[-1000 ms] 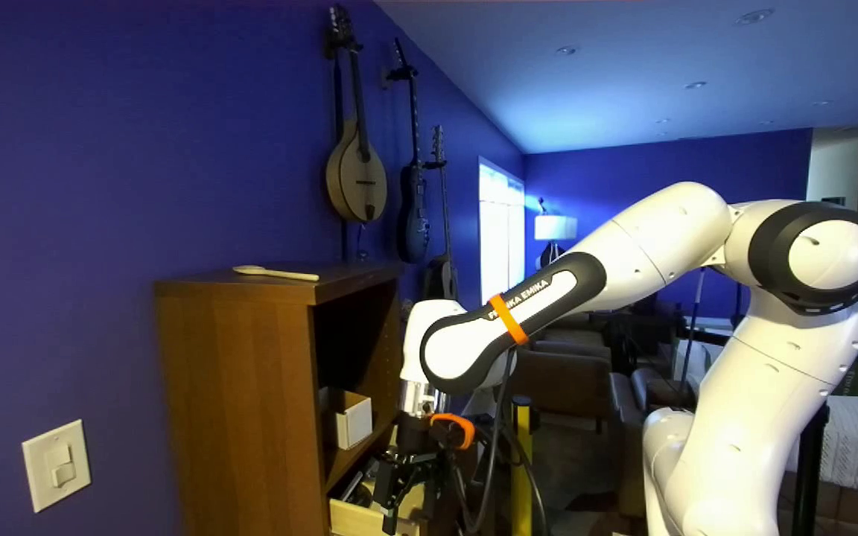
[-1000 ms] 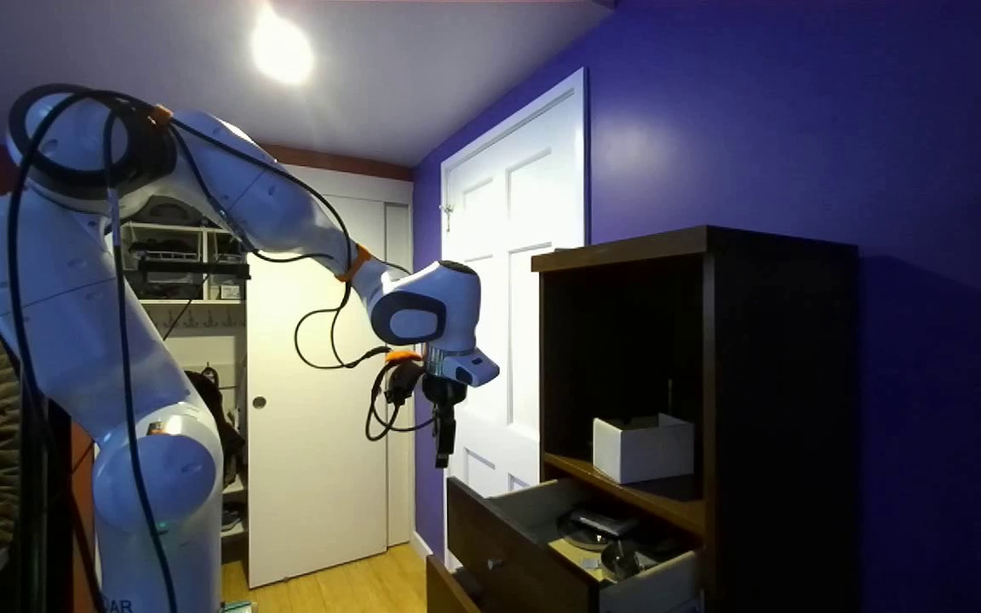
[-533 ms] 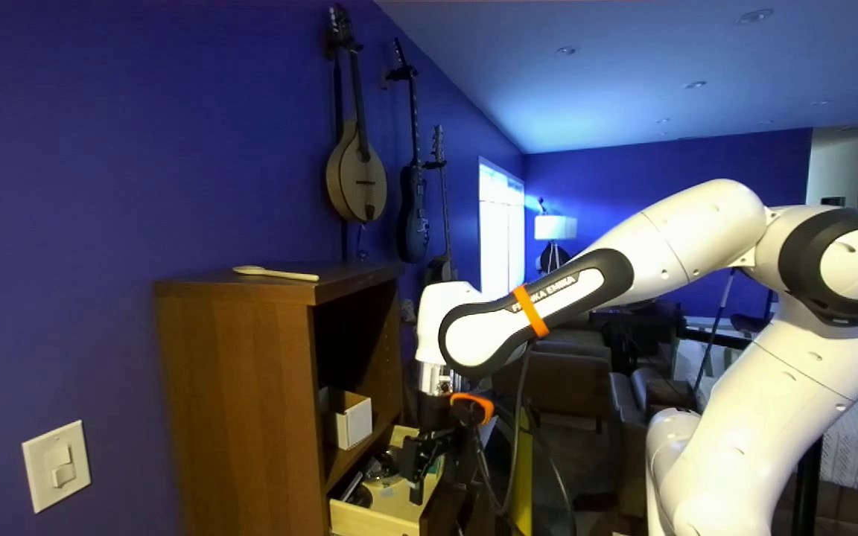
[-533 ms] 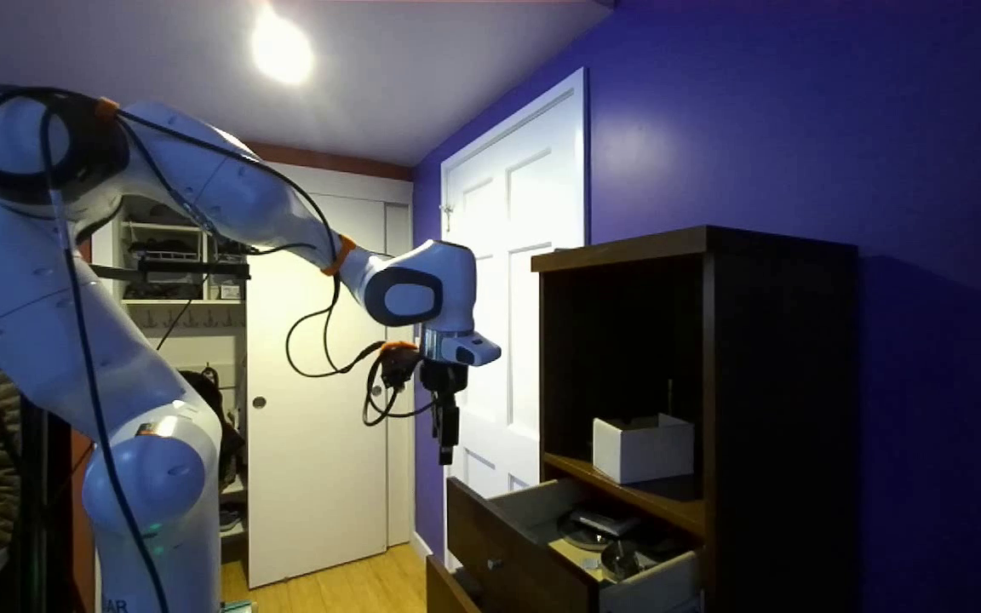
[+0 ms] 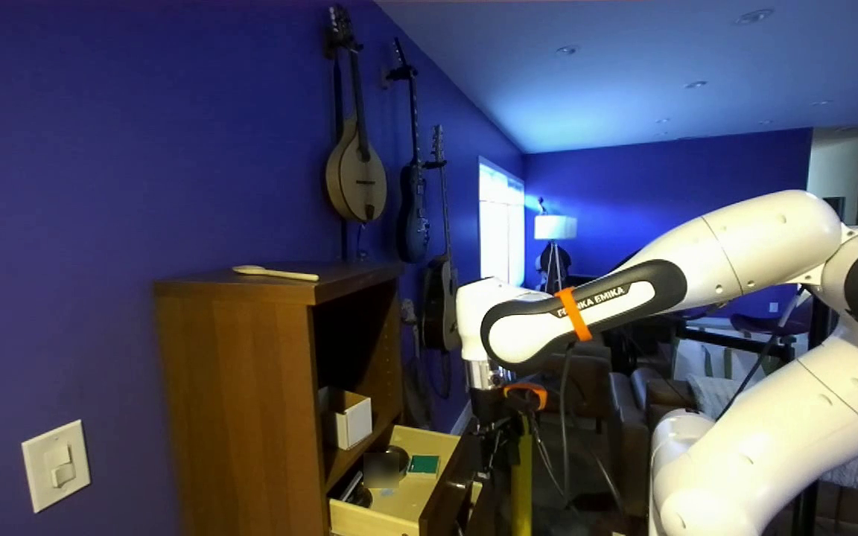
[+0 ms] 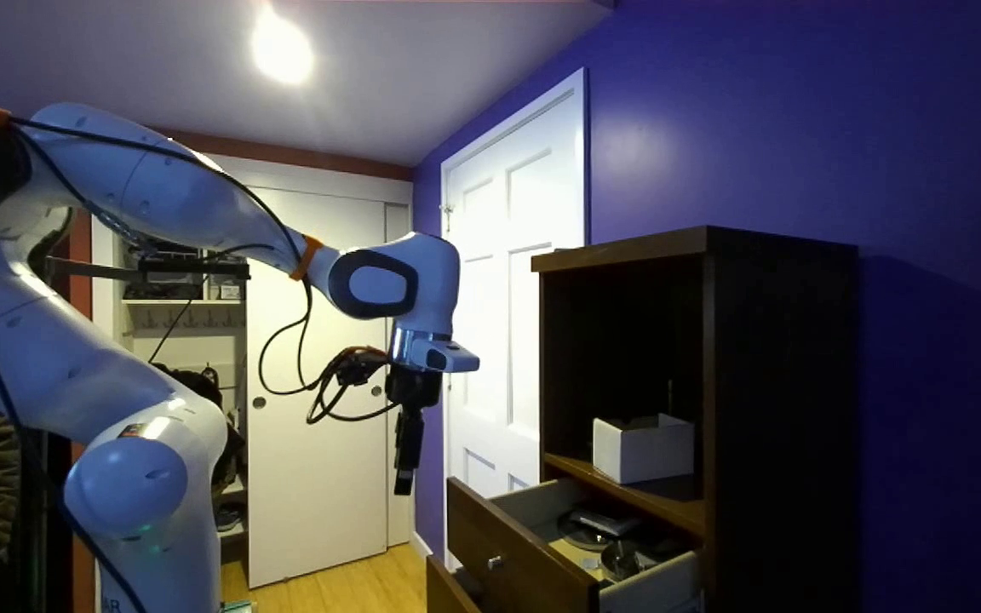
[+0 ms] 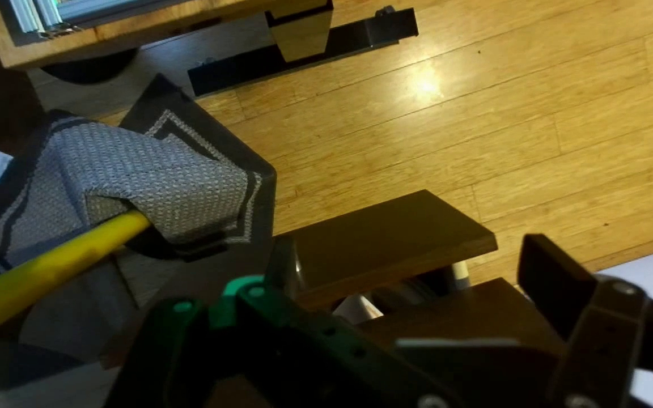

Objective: Close the first top drawer

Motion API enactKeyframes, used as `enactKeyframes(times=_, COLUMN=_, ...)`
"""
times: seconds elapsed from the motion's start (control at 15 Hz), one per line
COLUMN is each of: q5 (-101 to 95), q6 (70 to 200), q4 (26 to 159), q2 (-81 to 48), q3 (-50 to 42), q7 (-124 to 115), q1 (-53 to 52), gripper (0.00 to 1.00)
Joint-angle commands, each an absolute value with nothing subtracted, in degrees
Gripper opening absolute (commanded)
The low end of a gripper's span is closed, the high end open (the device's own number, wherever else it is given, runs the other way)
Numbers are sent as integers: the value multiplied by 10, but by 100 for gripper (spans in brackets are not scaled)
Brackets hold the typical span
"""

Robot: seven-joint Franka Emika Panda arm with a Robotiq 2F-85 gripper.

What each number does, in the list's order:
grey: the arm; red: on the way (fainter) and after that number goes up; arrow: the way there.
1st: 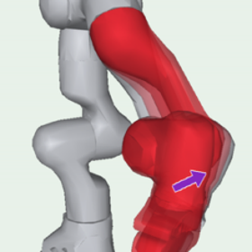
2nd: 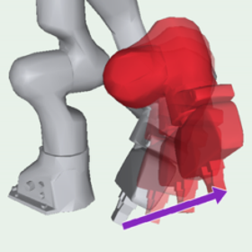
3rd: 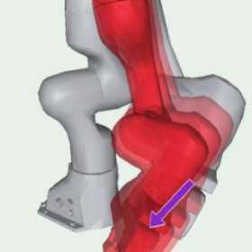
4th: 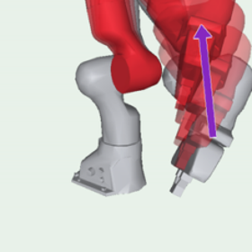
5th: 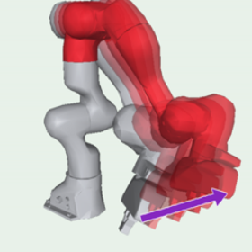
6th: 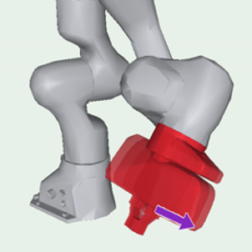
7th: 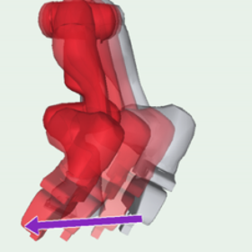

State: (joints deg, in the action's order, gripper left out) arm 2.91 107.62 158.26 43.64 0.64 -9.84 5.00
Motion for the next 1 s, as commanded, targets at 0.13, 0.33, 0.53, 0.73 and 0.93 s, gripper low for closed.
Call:
enactKeyframes(times=0.13, q5=28, q6=1076, q4=1582, q2=435, q3=3, q7=-97, q1=53, gripper=100)
enactKeyframes(times=0.33, q5=4, q6=1107, q4=1580, q2=401, q3=-4, q7=-54, q1=50, gripper=100)
enactKeyframes(times=0.53, q5=-11, q6=1143, q4=1576, q2=357, q3=-11, q7=-17, q1=49, gripper=100)
enactKeyframes(times=0.73, q5=-24, q6=1191, q4=1572, q2=320, q3=-14, q7=-11, q1=56, gripper=100)
enactKeyframes(times=0.93, q5=-23, q6=1229, q4=1568, q2=290, q3=-24, q7=3, q1=53, gripper=100)
